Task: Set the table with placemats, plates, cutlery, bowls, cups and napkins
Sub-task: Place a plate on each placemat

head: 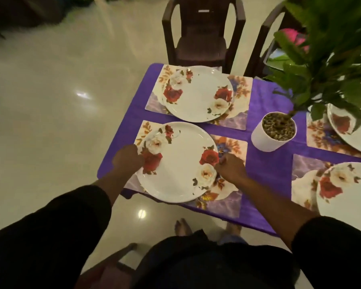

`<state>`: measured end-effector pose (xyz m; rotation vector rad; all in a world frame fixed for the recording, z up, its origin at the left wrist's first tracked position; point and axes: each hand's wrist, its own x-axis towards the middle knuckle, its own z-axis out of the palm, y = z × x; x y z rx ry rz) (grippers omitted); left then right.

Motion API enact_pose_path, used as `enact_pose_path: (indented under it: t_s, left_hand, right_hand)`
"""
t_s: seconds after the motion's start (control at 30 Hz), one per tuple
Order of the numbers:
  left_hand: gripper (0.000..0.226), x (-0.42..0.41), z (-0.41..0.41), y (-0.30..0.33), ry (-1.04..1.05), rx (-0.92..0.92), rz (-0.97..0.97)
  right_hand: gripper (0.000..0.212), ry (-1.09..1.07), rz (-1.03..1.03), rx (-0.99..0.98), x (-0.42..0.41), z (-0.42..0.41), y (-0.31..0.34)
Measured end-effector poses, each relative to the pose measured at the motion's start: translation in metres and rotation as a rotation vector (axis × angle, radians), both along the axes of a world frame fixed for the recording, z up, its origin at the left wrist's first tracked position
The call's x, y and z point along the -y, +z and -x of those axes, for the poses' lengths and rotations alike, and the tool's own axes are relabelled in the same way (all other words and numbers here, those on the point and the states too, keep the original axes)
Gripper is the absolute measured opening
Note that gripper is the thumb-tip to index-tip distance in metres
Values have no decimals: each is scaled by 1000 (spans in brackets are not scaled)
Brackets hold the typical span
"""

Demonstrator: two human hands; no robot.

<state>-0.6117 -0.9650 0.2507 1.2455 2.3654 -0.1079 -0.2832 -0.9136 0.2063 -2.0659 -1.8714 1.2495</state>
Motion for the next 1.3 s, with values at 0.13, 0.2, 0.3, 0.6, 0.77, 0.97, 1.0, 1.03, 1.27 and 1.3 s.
enact_pose_path:
  t_s: [0.13, 0.2, 0.3, 0.6, 0.77, 0.97, 1.0, 1.03, 1.27, 1.3]
  left_hand:
    - [30, -20, 23, 4, -47, -98, -34]
    - [27, -24, 29, 5, -67, -86, -42]
    - [27, -22, 31, 5, -102, -95, -41]
    - [38, -20, 29, 3, -165, -69, -14]
    - [42, -17, 34, -2, -98, -29, -38]
    - [51, -56, 26, -5, -169, 83, -246]
    - [55, -71, 22, -6, -218, 105, -286]
    - [60, -87, 18, -7, -263, 115, -331]
    - [107, -173, -5, -29, -413, 139, -264]
    - [112, -178, -7, -33, -432, 124, -222]
  right_hand:
    - [21, 6, 9, 8, -17, 13, 9]
    - [26, 11, 11, 1, -21, 12, 14]
    - [29, 2, 35, 1, -21, 9, 16]
    - [25, -65, 114, 20, -15, 1, 14]
    - [22, -8, 80, 44, -12, 4, 13]
    - [34, 65, -296, 122, -40, 9, 32]
    - [45, 90, -322, 140, -54, 12, 33]
    - [54, 110, -345, 143, -68, 17, 35]
    - [90, 65, -344, 87, -134, 33, 10]
    - [96, 79, -330, 100, -138, 30, 5]
